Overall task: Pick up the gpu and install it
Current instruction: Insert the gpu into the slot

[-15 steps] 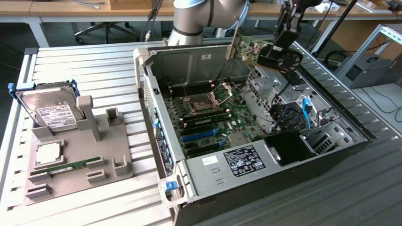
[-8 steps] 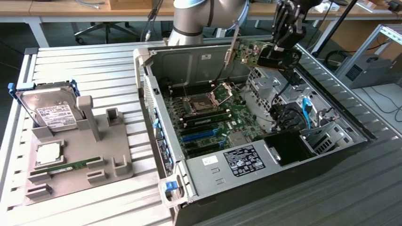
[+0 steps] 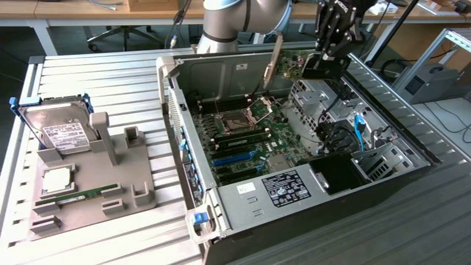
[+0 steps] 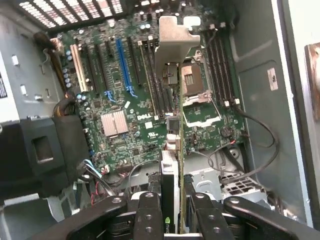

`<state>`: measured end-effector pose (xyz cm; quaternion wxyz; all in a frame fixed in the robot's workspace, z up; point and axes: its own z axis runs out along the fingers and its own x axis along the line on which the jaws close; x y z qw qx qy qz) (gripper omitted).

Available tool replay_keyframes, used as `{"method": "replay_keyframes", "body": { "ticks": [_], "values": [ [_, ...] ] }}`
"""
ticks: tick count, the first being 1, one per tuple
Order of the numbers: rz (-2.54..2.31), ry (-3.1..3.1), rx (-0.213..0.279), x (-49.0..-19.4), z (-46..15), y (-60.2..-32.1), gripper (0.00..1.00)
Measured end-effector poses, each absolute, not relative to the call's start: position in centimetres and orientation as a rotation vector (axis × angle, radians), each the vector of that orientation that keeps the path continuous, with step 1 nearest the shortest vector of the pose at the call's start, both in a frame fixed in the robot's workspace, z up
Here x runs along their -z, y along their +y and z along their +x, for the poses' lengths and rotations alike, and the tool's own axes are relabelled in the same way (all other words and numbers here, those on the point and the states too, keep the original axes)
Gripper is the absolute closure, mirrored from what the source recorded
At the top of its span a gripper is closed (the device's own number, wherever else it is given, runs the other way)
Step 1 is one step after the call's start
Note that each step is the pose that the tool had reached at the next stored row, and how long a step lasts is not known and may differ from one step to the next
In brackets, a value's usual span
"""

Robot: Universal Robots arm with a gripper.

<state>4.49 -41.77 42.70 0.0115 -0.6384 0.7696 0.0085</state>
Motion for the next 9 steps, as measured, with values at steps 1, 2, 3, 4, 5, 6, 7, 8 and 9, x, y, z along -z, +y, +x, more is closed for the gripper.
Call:
{"method": "replay_keyframes", "body": {
  "ticks": [1,2,3,4,5,6,7,8,9],
  "values": [
    [-2.016,2.379,-0.027,-42.69,4.49,-41.77,0.73],
    [-2.036,2.363,-0.027,-42.68,4.49,-41.77,0.73],
    [-2.059,2.343,-0.027,-42.68,4.49,-41.77,0.73],
    [-2.08,2.325,-0.027,-42.67,4.49,-41.77,0.73],
    [-2.102,2.305,-0.027,-42.67,4.49,-41.77,0.73],
    [-2.123,2.287,-0.027,-42.66,4.49,-41.77,0.73],
    [-2.145,2.267,-0.027,-42.64,4.49,-41.77,0.73],
    [-2.164,2.25,-0.026,-42.64,4.49,-41.78,0.73],
    [-2.184,2.233,-0.025,-42.64,4.49,-41.77,0.73]
  ]
}}
